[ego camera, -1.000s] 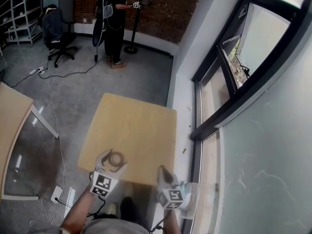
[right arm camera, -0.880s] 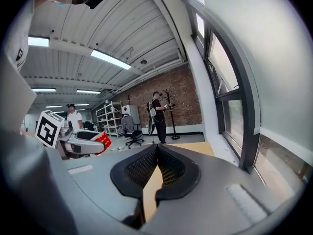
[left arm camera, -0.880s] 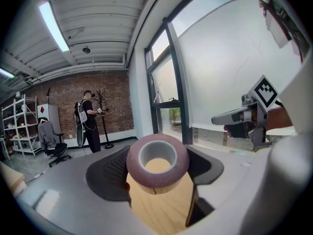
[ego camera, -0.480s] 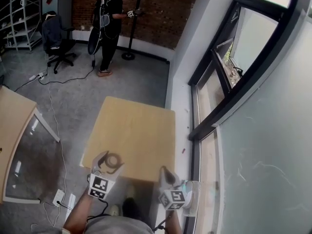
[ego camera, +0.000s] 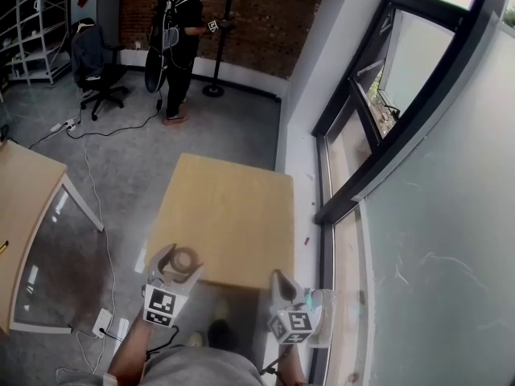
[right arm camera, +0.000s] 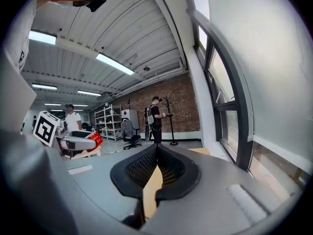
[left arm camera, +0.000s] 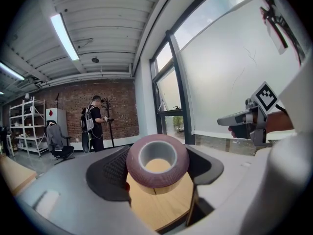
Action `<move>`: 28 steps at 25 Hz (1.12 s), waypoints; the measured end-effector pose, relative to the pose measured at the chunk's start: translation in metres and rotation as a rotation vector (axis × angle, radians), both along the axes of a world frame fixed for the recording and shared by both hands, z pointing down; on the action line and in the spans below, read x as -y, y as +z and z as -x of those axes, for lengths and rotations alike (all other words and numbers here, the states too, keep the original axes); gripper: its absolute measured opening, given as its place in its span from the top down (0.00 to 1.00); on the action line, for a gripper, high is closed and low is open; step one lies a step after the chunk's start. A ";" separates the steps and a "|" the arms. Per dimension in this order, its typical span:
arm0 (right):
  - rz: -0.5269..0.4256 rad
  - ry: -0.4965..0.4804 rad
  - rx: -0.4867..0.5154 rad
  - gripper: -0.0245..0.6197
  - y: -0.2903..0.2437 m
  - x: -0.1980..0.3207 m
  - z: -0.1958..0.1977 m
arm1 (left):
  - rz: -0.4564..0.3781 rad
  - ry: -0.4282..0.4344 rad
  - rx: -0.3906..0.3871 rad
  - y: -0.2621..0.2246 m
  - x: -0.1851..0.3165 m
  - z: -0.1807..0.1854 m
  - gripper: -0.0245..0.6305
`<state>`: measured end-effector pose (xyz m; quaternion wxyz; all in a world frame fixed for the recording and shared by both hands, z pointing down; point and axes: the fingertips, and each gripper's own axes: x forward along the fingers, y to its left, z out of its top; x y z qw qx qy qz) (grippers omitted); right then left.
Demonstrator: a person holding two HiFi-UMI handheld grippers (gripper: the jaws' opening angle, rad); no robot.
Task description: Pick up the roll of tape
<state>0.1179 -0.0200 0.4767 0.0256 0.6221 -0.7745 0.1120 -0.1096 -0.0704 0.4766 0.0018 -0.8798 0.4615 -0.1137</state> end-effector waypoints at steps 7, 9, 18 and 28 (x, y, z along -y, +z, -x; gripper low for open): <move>-0.013 0.018 0.006 0.94 -0.007 -0.018 0.007 | -0.006 -0.004 -0.008 -0.002 -0.016 0.011 0.44; -0.014 0.022 0.004 0.94 -0.006 -0.023 0.009 | -0.011 -0.006 -0.012 -0.003 -0.021 0.016 0.44; -0.025 0.048 0.026 0.94 -0.011 -0.045 0.013 | -0.021 -0.015 -0.010 -0.005 -0.038 0.034 0.44; -0.027 0.057 0.043 0.94 -0.011 -0.057 0.011 | -0.034 -0.019 -0.015 -0.011 -0.044 0.036 0.44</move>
